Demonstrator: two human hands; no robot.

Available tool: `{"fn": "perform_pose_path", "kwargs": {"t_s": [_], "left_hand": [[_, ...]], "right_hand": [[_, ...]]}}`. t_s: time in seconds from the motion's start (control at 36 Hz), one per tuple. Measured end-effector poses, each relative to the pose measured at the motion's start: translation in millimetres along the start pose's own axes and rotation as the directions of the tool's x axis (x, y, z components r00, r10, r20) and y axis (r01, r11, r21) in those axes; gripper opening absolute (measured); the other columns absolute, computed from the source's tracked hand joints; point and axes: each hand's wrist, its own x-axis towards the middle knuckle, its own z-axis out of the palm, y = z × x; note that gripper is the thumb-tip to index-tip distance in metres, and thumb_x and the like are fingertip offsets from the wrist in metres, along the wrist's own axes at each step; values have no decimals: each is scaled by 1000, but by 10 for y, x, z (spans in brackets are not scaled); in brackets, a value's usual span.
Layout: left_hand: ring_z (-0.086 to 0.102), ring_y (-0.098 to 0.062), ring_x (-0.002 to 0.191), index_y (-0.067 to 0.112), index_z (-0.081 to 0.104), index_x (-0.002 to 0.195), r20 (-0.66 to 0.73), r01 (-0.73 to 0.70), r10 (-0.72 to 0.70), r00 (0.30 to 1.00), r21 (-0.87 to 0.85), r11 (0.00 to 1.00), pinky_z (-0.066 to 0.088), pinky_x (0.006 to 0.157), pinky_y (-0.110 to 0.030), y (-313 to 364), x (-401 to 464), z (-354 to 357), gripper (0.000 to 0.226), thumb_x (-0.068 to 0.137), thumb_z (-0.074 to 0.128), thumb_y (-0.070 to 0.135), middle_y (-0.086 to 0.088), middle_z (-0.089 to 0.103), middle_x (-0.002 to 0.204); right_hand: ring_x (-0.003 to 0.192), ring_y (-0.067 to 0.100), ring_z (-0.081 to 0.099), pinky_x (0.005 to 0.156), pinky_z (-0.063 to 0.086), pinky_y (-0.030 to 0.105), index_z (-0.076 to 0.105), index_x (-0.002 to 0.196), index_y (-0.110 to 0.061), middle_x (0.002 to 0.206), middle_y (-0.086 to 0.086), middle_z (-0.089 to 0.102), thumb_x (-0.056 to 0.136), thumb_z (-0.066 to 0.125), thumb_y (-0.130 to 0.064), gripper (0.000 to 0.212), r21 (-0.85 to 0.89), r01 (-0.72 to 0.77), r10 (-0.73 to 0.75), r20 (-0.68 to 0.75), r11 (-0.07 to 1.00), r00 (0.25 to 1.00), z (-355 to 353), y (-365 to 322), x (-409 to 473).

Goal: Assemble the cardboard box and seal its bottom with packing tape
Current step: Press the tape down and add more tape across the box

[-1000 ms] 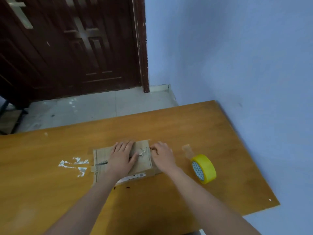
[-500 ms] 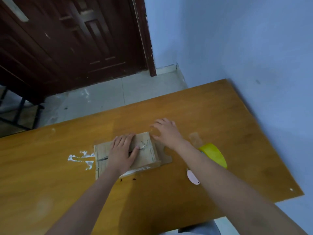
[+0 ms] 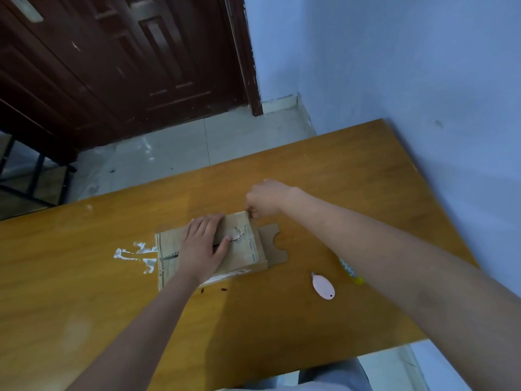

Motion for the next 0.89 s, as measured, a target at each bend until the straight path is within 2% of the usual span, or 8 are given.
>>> {"fn": "perform_pose_path", "kwargs": {"t_s": [0.11,0.22,0.5,0.64,0.75,0.81,0.89], "left_hand": [[45,-23,123,15,47,132,-2,-8,8,1000,-7,1000,23,113,-42,-13,-7,7,59,90,29,53,-2,55,128],[45,-23,124,16,47,133,-2,-6,6,1000,1,1000,22,114,-41,-22,-14,12,60,90,28,54,-2,55,128],[44,-23,125,15,47,134,-4,-4,4,1000,12,1000,19,114,-39,-6,-5,-1,64,89,24,55,-2,54,130],[43,-23,126,16,46,134,1,-5,5,1000,7,1000,19,114,-38,-4,-5,-6,65,89,23,56,-2,54,130],[43,-22,126,16,46,135,4,-3,3,1000,2,1000,17,114,-37,-5,-3,-8,65,89,23,56,-2,54,131],[43,-22,126,16,45,135,6,-5,5,1000,1,1000,17,114,-38,-6,-2,-7,64,89,23,56,-2,54,130],[42,-21,127,17,46,134,4,-6,6,1000,-2,1000,16,115,-37,-14,-4,-3,65,89,23,57,-1,53,131]], "right_hand": [[89,26,60,89,48,42,64,86,-18,77,0,53,90,54,-22,12,-23,-2,3,30,1000,1000,-4,-7,46],[87,26,61,86,49,40,67,91,-16,77,0,55,90,55,-25,15,-64,-4,7,45,998,999,-14,-20,87],[82,26,62,81,52,39,59,78,-17,75,2,57,90,55,-20,12,-51,-55,57,41,997,998,-6,-67,147],[71,24,54,70,47,33,55,76,-16,67,-1,47,91,53,-17,15,-84,-62,64,17,995,998,5,-80,133],[60,19,47,74,48,36,52,73,-15,62,-2,44,93,49,-13,20,-75,-74,73,-9,994,997,44,-74,106],[60,19,47,76,48,36,57,79,-12,67,0,50,94,47,-14,18,-39,-102,101,-36,994,994,83,-58,83],[73,27,56,68,47,34,65,96,-8,89,9,63,95,46,-19,21,27,-121,122,-72,992,990,164,-29,25]]}}
